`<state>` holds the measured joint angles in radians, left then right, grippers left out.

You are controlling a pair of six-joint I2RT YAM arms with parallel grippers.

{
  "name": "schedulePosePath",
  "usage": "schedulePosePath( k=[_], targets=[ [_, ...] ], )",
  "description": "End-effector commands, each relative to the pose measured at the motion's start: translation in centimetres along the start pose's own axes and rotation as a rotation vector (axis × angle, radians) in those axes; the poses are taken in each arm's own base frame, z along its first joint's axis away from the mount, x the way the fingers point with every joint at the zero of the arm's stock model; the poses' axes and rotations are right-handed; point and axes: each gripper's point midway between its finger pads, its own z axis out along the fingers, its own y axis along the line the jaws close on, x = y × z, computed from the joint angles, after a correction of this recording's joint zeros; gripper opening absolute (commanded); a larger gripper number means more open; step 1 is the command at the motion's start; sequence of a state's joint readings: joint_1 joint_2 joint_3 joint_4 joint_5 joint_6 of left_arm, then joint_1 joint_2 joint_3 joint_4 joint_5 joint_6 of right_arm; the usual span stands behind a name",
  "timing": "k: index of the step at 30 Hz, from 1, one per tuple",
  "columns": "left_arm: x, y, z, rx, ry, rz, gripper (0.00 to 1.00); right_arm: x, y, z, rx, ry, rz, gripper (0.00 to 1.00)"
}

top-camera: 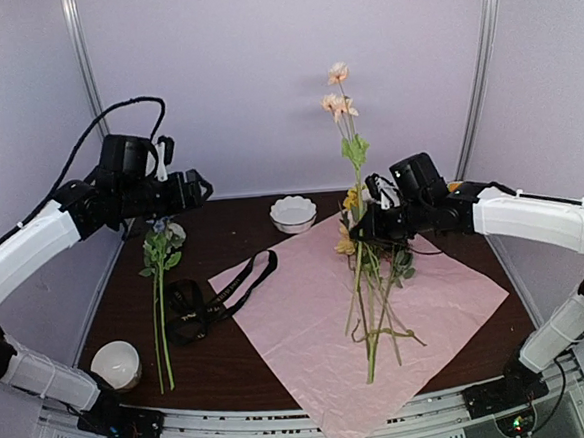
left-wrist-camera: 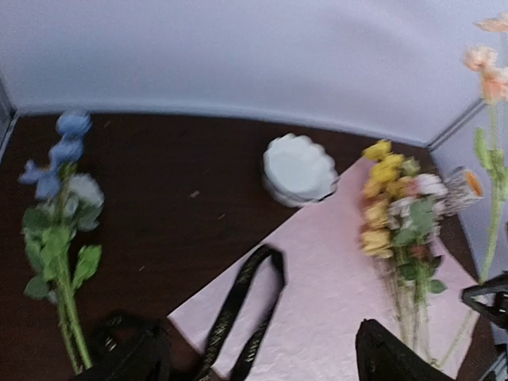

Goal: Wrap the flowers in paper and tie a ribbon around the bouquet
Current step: Place the fake flower on the flattened wrapping paper, then pick up the fake flower from the corner of the board.

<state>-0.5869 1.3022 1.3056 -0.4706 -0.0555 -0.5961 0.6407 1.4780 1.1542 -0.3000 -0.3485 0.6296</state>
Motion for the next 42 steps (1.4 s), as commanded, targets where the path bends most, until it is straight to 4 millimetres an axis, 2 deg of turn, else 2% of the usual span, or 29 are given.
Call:
schedulePosePath(
  k=[1, 4, 5, 8, 10, 13, 15, 19, 23, 28, 33, 39, 42],
  targets=[
    [11.4, 12.4, 0.8, -0.386, 0.358, -0.129, 0.83, 5.0, -6.3, 1.1, 0.208, 0.148, 0.123, 0.00],
    [14.7, 16.8, 0.4, -0.500, 0.420, -0.174, 0.77, 6.5, -8.3, 1.7, 0.275, 0.183, 0.140, 0.00],
    [15.7, 18.1, 0.2, -0.535, 0.437, -0.187, 0.73, 6.9, -9.0, 1.9, 0.300, 0.192, 0.141, 0.00],
    [17.9, 20.7, -0.3, -0.619, 0.472, -0.194, 0.57, 7.5, -10.8, 2.3, 0.372, 0.202, 0.141, 0.06],
    [18.8, 21.5, 0.0, -0.628, 0.484, -0.189, 0.48, 8.1, -11.6, 2.5, 0.396, 0.211, 0.152, 0.16],
    [19.5, 21.8, 1.0, -0.618, 0.511, -0.166, 0.42, 8.3, -12.3, 2.7, 0.418, 0.200, 0.173, 0.32],
    [19.9, 22.2, 1.8, -0.618, 0.528, -0.154, 0.39, 8.1, -12.5, 2.6, 0.429, 0.176, 0.185, 0.37],
    [19.8, 23.3, 3.5, -0.607, 0.532, -0.168, 0.32, 7.4, -12.4, 2.0, 0.429, 0.126, 0.193, 0.38],
    [20.3, 25.2, 3.9, -0.661, 0.572, -0.189, 0.26, 6.6, -11.6, 1.3, 0.406, 0.103, 0.185, 0.42],
    [20.8, 25.1, 5.2, -0.625, 0.585, -0.192, 0.24, 5.5, -10.7, 0.1, 0.391, 0.062, 0.163, 0.44],
    [21.6, 25.3, 5.8, -0.619, 0.611, -0.192, 0.20, 4.9, -10.5, -0.1, 0.402, 0.065, 0.143, 0.45],
    [22.4, 25.4, 6.2, -0.618, 0.630, -0.209, 0.09, 4.5, -10.1, -0.6, 0.398, 0.052, 0.137, 0.45],
    [22.2, 25.5, 5.9, -0.629, 0.633, -0.215, 0.00, 4.2, -10.1, -1.0, 0.406, 0.042, 0.130, 0.45]
  ],
)
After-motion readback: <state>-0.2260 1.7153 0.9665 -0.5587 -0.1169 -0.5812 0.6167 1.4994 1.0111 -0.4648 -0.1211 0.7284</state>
